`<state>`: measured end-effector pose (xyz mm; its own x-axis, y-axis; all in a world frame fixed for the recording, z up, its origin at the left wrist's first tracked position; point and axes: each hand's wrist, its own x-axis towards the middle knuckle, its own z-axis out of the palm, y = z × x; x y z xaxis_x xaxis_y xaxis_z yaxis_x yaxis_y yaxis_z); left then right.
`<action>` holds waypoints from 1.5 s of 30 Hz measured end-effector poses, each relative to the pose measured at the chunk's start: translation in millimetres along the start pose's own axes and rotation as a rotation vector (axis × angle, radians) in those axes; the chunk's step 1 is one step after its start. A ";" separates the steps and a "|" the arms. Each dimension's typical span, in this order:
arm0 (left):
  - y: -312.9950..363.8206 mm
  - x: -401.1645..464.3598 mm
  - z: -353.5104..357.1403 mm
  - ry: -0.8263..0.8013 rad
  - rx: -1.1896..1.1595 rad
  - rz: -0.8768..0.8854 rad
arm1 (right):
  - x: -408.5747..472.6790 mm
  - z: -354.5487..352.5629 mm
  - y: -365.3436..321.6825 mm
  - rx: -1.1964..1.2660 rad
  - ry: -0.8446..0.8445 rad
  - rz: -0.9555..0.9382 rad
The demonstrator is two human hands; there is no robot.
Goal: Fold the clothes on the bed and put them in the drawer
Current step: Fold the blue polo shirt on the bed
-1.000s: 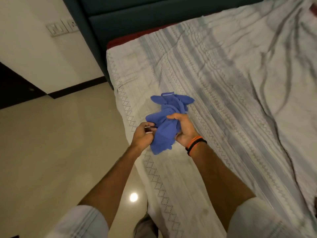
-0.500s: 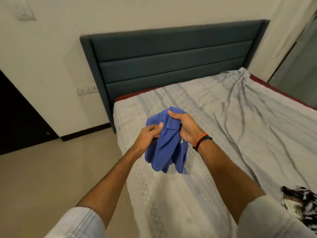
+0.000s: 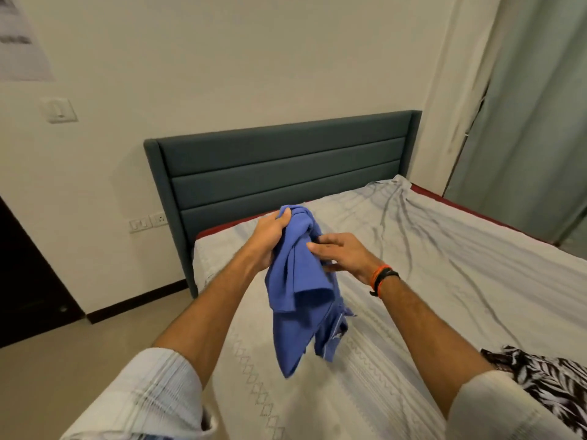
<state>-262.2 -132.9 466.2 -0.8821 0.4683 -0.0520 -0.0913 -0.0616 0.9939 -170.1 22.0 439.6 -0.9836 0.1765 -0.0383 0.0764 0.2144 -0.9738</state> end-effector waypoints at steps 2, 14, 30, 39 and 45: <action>4.6 -0.2 5.5 -0.103 -0.129 -0.050 | -9.7 1.7 -3.4 0.028 0.021 -0.039; 30.5 10.4 -11.3 -0.356 -0.495 -0.142 | 12.3 36.7 -4.1 -0.284 0.283 0.033; -58.5 25.8 -89.1 -0.415 0.621 -0.111 | 64.4 62.7 -61.8 0.414 0.563 0.018; -29.6 22.1 -63.8 -0.342 0.362 -0.061 | 41.2 44.2 -51.1 0.059 0.480 -0.018; -3.4 15.0 -28.2 -0.265 -0.114 -0.124 | 12.7 35.6 -21.4 -0.301 0.498 0.089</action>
<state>-288.2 -150.4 459.4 -0.7111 0.6909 -0.1306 -0.2555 -0.0808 0.9634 -190.0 -14.5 451.9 -0.7813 0.6209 0.0636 0.2702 0.4283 -0.8623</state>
